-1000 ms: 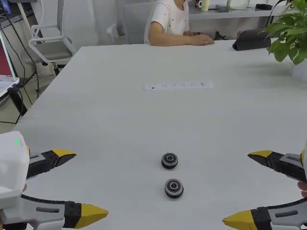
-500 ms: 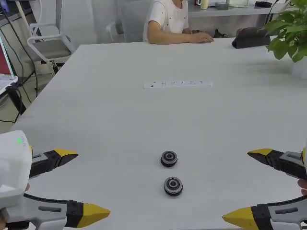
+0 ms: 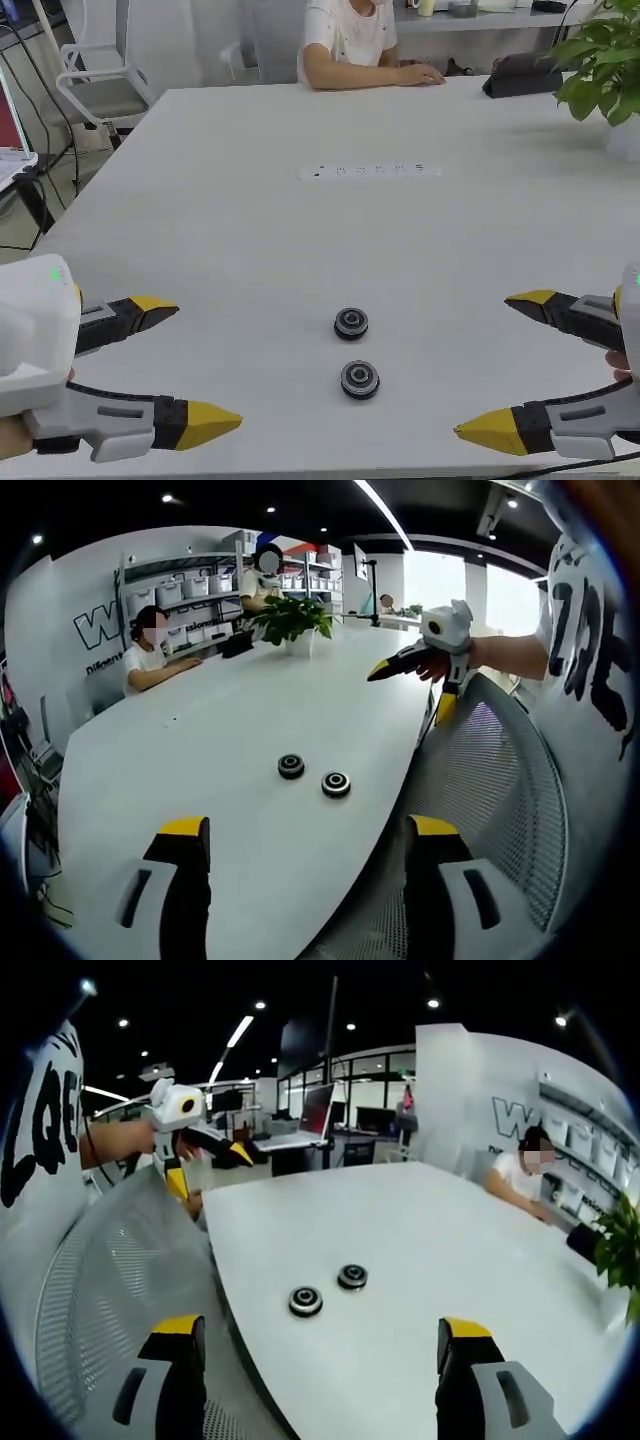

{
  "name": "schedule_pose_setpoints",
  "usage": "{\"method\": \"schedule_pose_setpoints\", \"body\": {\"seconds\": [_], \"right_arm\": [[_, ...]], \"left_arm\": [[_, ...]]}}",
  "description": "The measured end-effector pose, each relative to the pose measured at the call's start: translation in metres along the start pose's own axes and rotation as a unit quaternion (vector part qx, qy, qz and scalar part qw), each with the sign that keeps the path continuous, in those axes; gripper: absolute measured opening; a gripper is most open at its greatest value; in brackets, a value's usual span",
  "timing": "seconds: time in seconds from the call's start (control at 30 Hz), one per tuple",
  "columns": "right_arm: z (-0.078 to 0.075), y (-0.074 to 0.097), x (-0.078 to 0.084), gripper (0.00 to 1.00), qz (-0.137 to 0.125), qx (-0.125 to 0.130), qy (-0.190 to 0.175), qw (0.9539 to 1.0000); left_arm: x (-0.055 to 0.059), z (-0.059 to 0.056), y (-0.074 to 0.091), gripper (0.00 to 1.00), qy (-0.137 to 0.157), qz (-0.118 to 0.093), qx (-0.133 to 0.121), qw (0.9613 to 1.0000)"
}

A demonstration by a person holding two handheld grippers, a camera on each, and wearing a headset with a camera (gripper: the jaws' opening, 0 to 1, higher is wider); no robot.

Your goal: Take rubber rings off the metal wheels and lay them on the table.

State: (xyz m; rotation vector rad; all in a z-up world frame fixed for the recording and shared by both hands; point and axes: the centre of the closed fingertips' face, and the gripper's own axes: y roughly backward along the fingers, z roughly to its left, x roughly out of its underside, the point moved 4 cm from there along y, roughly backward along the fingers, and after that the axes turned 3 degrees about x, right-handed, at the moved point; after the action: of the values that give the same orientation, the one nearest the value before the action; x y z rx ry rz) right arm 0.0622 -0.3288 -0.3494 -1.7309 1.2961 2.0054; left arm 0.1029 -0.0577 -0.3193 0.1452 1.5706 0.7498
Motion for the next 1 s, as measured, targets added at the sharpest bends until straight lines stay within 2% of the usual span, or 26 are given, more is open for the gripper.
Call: {"method": "schedule_pose_setpoints", "body": {"seconds": [0.4,0.63,0.73,1.0], "right_arm": [[-0.007,-0.009,-0.008,0.97,-0.009,-0.006,0.001,0.9999],[-0.011,-0.014,-0.008,0.93,-0.010,-0.014,-0.006,0.9998],[-0.013,-0.016,-0.008,0.94,-0.010,-0.012,-0.007,0.9998],[-0.018,-0.022,-0.007,0.90,-0.019,-0.020,-0.013,0.9995]], "left_arm": [[-0.008,0.005,-0.012,0.74,-0.012,-0.001,0.010,0.9999],[-0.012,0.010,-0.019,0.73,-0.011,0.000,0.014,0.9998],[-0.015,0.011,-0.024,0.71,-0.010,-0.003,0.021,0.9997],[-0.020,0.012,-0.040,0.70,-0.015,0.000,0.039,0.9991]]}}
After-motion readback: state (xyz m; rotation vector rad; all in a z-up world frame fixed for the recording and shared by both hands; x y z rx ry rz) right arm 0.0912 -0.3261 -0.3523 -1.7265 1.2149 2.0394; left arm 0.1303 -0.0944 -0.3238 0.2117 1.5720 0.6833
